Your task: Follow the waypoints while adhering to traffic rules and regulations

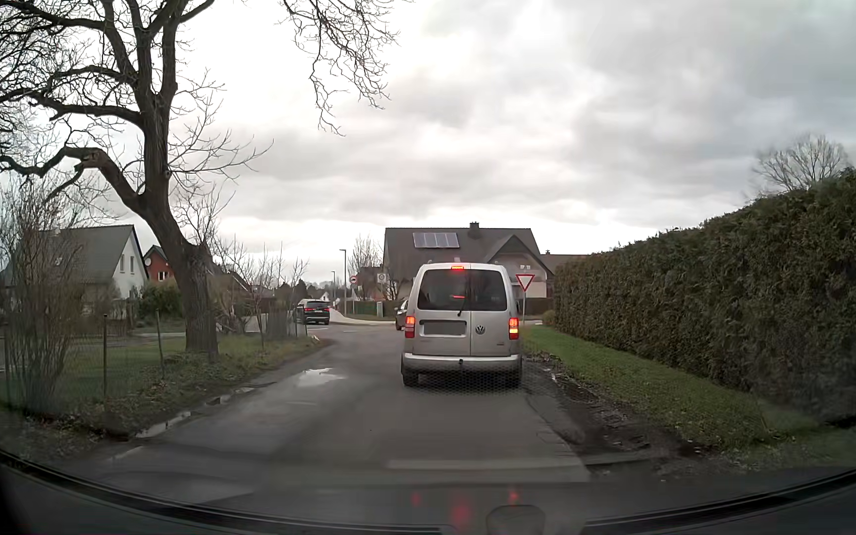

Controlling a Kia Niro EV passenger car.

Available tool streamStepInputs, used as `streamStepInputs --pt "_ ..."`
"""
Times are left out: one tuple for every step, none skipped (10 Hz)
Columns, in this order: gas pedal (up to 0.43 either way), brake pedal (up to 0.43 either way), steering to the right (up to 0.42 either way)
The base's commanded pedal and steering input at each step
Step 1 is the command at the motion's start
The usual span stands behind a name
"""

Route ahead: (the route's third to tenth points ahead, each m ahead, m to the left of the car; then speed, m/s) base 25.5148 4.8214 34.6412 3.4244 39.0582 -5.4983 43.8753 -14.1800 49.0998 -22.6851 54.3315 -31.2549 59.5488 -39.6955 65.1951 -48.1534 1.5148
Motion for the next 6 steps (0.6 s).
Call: streamStepInputs --pt "0.079 0.000 0.009" --pt "0.079 0.000 0.010" --pt "0.079 0.000 0.010" --pt "0.079 0.000 0.010" --pt "0.079 0.000 0.007" --pt "0.079 0.000 0.004"
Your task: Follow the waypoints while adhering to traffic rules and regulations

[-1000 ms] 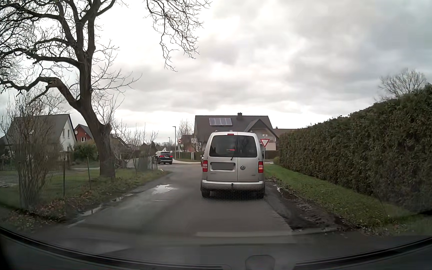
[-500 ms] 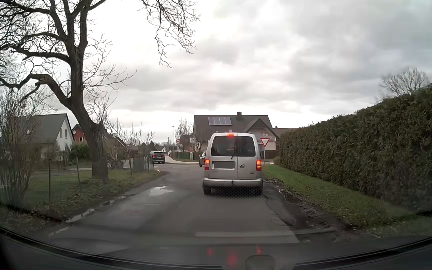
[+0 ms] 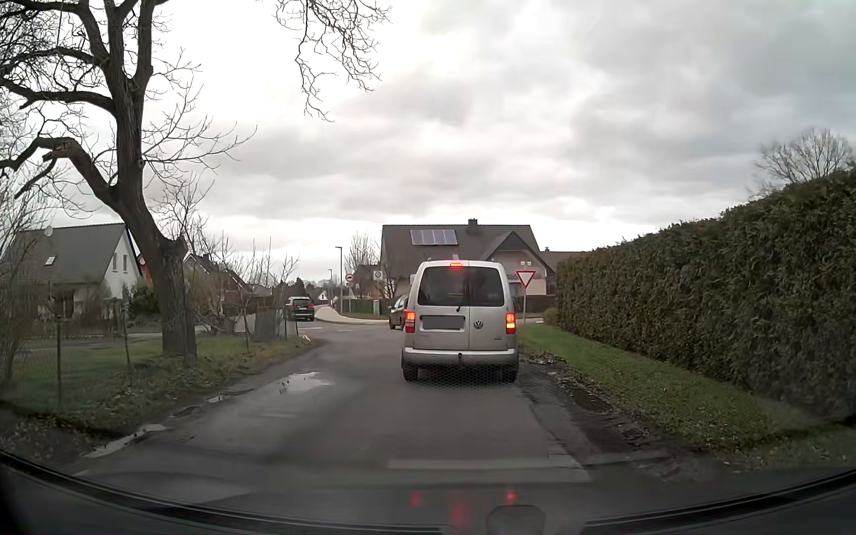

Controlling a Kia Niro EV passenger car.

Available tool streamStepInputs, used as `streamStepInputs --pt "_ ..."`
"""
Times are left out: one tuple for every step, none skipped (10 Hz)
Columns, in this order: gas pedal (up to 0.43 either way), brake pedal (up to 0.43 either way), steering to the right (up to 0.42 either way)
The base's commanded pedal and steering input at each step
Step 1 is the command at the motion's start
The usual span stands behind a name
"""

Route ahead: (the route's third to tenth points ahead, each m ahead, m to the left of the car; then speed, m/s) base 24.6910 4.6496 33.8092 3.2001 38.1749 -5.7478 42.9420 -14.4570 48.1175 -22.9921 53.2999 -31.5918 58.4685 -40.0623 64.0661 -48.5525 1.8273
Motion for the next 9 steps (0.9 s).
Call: streamStepInputs --pt "0.079 0.000 0.004" --pt "0.079 0.000 0.003" --pt "0.079 0.000 0.003" --pt "0.079 0.000 0.003" --pt "0.079 0.000 0.000" --pt "0.079 0.000 0.000" --pt "0.067 0.000 0.000" --pt "0.000 0.000 0.000" --pt "0.000 0.000 0.000"
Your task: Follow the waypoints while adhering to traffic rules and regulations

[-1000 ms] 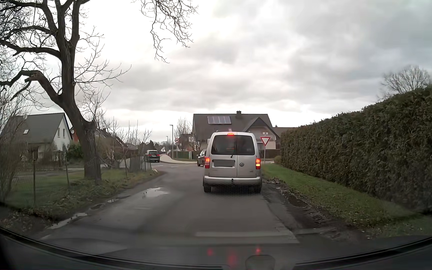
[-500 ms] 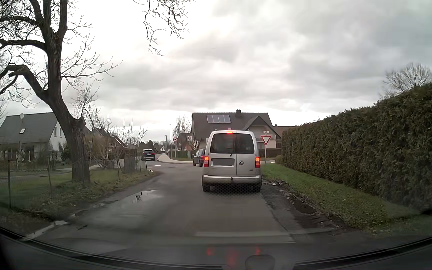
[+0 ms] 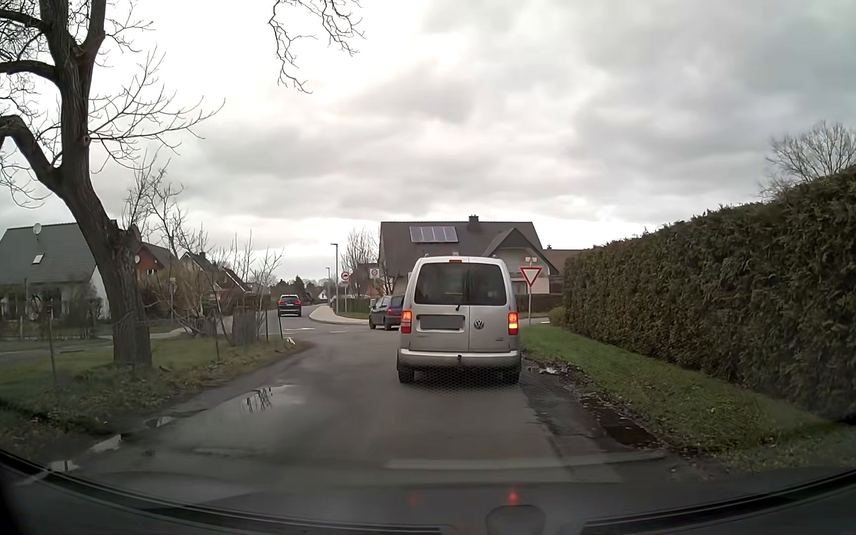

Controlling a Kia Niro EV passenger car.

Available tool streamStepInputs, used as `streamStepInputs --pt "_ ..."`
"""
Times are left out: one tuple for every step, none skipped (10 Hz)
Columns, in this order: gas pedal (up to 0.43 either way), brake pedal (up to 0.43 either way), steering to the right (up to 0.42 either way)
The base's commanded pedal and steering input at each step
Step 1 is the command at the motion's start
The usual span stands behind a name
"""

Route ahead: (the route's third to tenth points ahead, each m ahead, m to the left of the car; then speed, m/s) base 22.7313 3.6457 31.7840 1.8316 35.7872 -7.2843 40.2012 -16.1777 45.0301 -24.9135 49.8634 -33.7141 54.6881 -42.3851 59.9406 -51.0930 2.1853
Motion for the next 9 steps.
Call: streamStepInputs --pt "0.000 0.000 0.000" --pt "0.000 0.000 0.000" --pt "0.000 0.000 0.000" --pt "0.000 0.000 0.000" --pt "0.000 0.000 -0.001" --pt "0.008 0.000 -0.002" --pt "0.008 0.000 -0.002" --pt "0.008 0.000 -0.004" --pt "0.008 0.000 -0.004"
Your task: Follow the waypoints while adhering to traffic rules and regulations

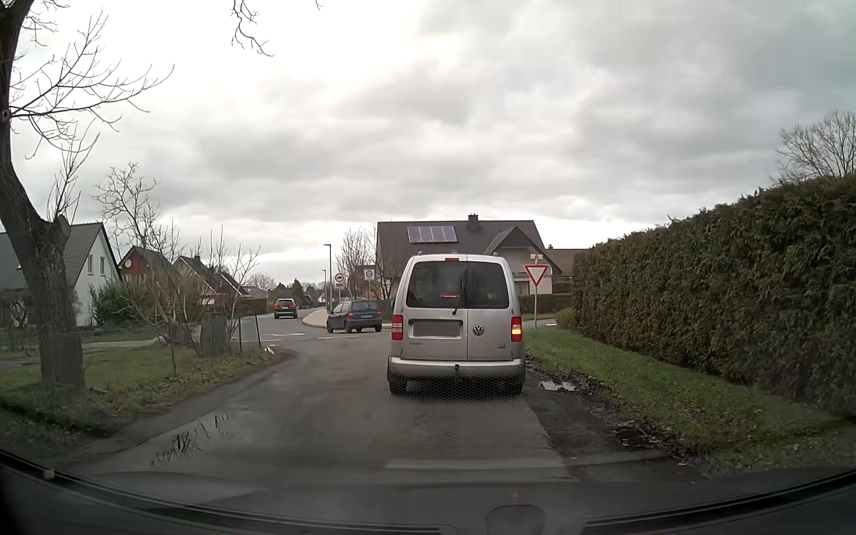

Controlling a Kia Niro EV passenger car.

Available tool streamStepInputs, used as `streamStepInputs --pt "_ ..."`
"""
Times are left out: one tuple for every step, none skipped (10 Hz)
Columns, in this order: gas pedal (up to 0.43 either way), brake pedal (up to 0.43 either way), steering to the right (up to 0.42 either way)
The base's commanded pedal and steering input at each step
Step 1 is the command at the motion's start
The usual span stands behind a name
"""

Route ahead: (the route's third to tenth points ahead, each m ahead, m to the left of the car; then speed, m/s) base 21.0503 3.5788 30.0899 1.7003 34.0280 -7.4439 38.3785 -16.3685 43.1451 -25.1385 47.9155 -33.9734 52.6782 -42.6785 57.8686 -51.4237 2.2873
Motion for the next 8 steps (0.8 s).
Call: streamStepInputs --pt "0.000 0.000 -0.004" --pt "0.000 0.000 -0.004" --pt "0.000 0.000 -0.004" --pt "0.000 0.000 -0.005" --pt "0.000 0.000 -0.007" --pt "0.000 0.000 -0.007" --pt "0.000 0.000 -0.007" --pt "0.000 0.000 -0.010"
